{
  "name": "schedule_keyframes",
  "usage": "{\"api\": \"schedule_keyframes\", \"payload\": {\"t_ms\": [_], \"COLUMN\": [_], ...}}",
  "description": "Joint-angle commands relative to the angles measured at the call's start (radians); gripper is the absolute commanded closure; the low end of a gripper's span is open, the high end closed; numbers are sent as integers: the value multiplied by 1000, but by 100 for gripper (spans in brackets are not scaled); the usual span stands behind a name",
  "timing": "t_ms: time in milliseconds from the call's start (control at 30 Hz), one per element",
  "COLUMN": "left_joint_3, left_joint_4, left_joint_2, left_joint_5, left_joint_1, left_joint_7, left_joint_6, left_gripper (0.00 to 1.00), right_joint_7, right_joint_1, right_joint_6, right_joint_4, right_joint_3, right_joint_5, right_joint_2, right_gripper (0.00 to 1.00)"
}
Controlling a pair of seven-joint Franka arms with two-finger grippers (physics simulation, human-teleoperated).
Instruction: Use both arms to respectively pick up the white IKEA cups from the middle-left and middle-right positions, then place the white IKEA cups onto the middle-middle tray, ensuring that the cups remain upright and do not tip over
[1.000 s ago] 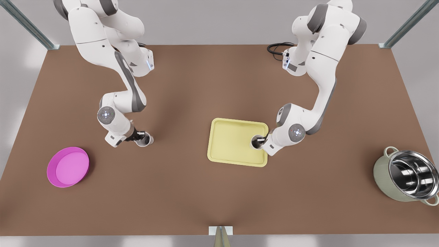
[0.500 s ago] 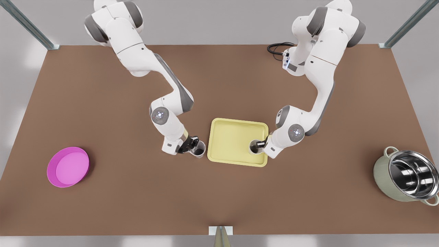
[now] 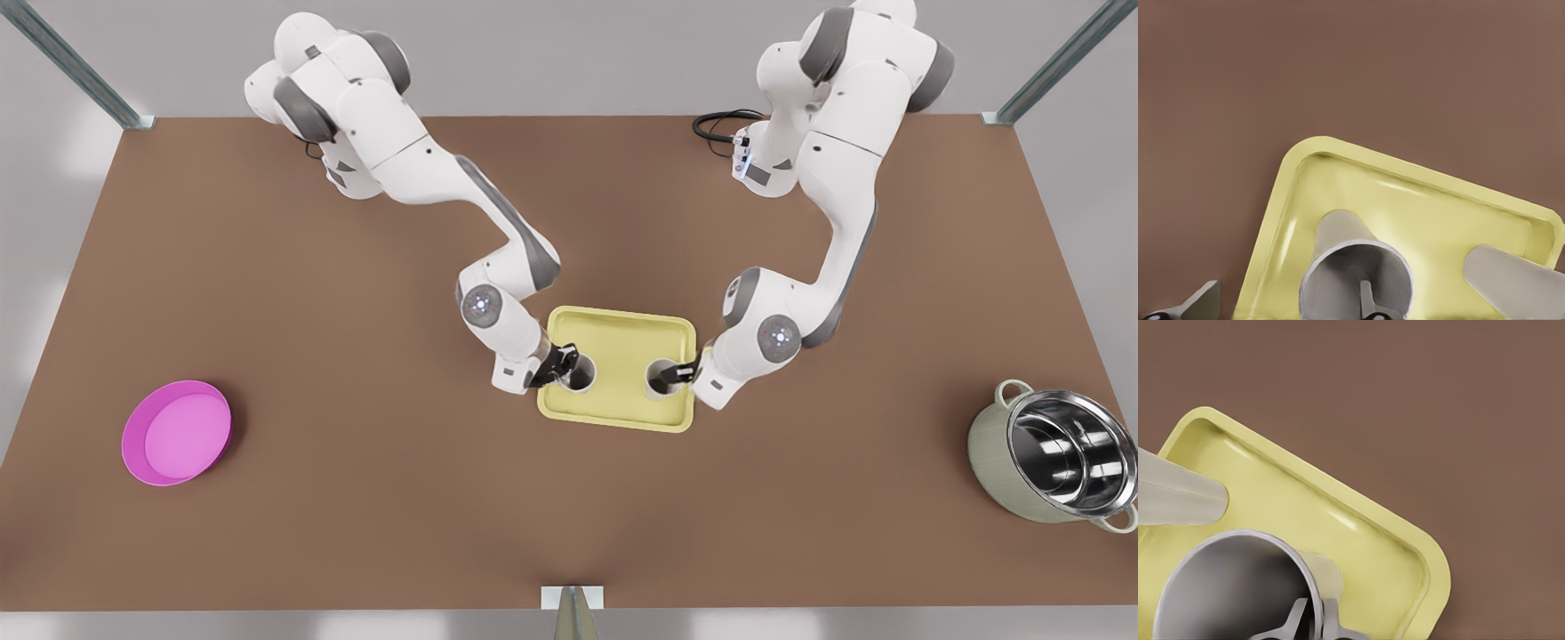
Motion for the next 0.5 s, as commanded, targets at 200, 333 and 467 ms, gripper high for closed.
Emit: {"api": "schedule_keyframes", "payload": {"t_ms": [200,333,467], "left_joint_3": [3,165,162], "left_joint_4": [427,564,579], "left_joint_2": [-168,-182,-208], "left_joint_5": [211,221,201], "left_joint_1": [147,89,87], "left_joint_7": [-68,352,349], "left_joint_6": [-952,-1094,-1089], "left_gripper": [0,0,0], "right_joint_7": [30,26,29], "right_joint_1": [13,11,11], "right_joint_6": [8,9,9], "right_joint_4": [-8,-4,-4], "right_joint_3": [0,0,0], "right_joint_5": [1,-2,0], "right_joint_2": [10,16,16], "right_gripper": [0,0,0]}}
